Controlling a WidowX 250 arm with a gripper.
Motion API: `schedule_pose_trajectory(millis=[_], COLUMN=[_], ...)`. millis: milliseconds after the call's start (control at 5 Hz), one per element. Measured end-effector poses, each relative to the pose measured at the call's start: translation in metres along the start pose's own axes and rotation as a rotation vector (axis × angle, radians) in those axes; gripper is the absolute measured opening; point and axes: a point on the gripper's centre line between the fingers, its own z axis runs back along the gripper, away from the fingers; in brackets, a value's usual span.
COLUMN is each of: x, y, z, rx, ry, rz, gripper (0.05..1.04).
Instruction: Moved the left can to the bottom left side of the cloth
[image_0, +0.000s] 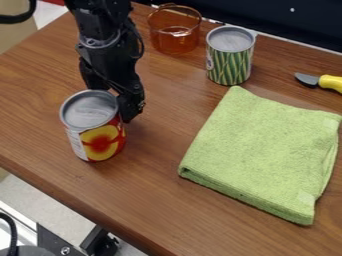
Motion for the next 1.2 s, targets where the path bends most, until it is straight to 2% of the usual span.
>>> schedule_pose_trajectory(millis=[200, 600, 1000, 1200], x=[-0.002, -0.003, 0.002, 0.016], y=[0.0, -0.003, -0.008, -0.001], z=[0.0, 0.004, 0.01, 0.025], rx=[0.016, 0.018, 0.026, 0.013], ry=[0.02, 0.056, 0.071, 0.048], rz=[0.063, 0.155, 0.241, 0.273], gripper=[1.0, 1.0, 1.0, 1.0])
